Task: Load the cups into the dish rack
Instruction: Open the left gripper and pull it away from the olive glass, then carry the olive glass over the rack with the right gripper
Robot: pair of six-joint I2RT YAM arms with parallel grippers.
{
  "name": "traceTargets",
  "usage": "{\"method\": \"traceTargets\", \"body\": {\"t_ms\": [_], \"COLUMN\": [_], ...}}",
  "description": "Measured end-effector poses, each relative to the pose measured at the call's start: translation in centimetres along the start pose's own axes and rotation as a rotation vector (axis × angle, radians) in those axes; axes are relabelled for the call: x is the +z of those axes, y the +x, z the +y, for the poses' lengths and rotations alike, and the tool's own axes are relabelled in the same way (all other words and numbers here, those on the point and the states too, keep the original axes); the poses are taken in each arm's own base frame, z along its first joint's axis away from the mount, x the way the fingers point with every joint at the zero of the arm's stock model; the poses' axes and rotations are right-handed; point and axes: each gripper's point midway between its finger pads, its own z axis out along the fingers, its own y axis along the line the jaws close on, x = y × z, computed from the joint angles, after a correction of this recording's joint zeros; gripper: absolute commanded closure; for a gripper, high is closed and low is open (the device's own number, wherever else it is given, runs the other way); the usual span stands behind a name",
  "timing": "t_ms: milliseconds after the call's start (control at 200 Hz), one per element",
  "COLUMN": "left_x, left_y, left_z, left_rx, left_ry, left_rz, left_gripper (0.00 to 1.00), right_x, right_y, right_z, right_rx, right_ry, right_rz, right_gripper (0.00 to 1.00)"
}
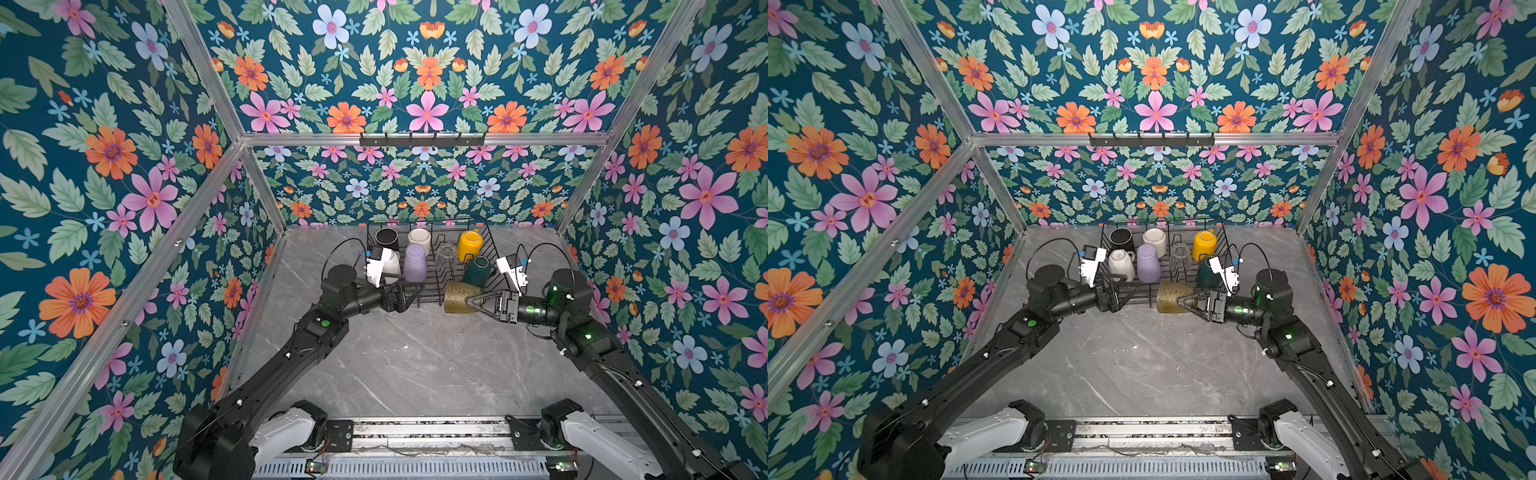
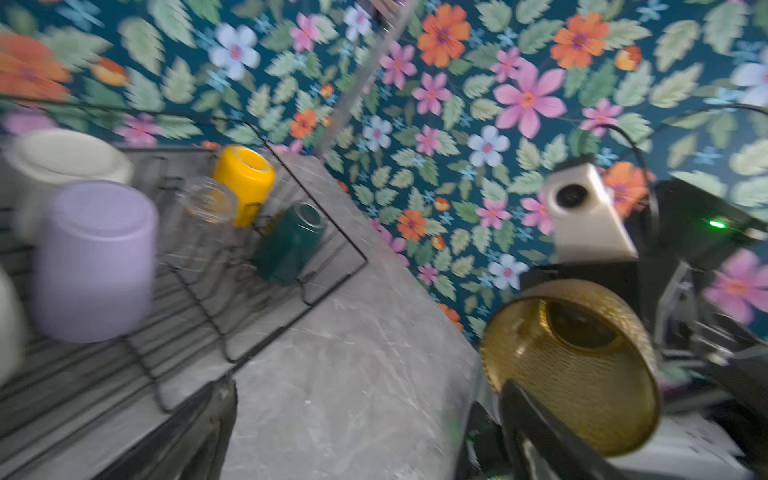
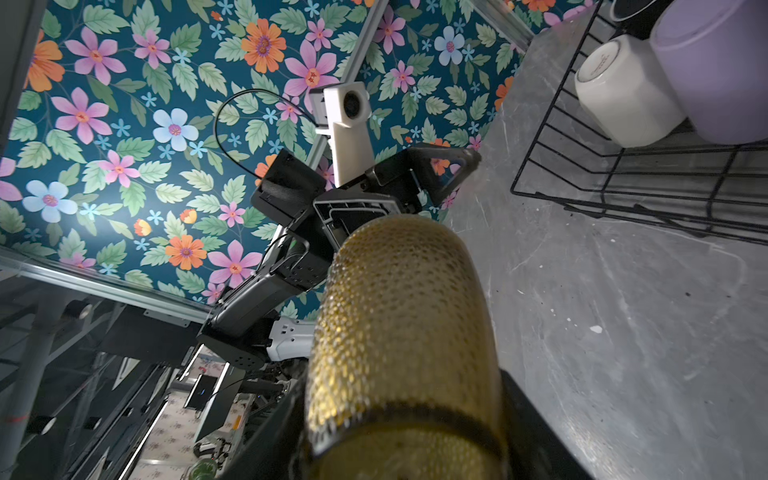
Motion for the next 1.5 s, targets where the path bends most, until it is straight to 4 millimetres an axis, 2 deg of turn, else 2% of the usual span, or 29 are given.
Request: {"method": "traceTargets", "body": {"t_ms": [170, 270, 380, 560, 820, 1150, 1500], "left_x": [-3.6, -5.7, -7.0, -7.3, -7.5, -8.7, -9.8], "left_y": [-3.4, -4.3, -4.7, -4.7, -4.5, -4.2, -4.0], "left_z": [3.3, 4.7, 5.7, 6.9, 7.4, 8.1, 8.5], "left_rx": [0.098, 0.136, 0.168, 0.191, 0.211, 0.249, 0.278], "left_ry": [-0.307, -0.434, -0.516, -0.582, -0.613, -0.679, -0.726], "left_rz": [-0.161, -0.226, -0.264, -0.266, -0.256, -0.251, -0.251], "left_gripper": [0.00, 0.00, 0.00, 0.00, 0.00, 0.00, 0.00], "right_x": [-0.8, -1.1, -1.6, -2.0, -2.0, -0.3, 1.4], "right_y": [-0.3, -0.3, -0.4, -1.3, -3.0, -5.1, -7.3], "right_z": [-1.2, -2.5, -3.8, -5.5, -7.2, -9.9, -14.0], "right_rx": [-0.011, -0.004, 0.008, 0.006, -0.002, -0.024, -0.054], "right_ry": [0.138, 0.222, 0.314, 0.442, 0.565, 0.703, 0.854], "right_rz": [-0.020, -0.023, -0.023, -0.016, 0.011, 0.072, 0.142], "right_gripper": [1.00, 1.00, 1.00, 1.00, 1.00, 1.00, 1.00]}}
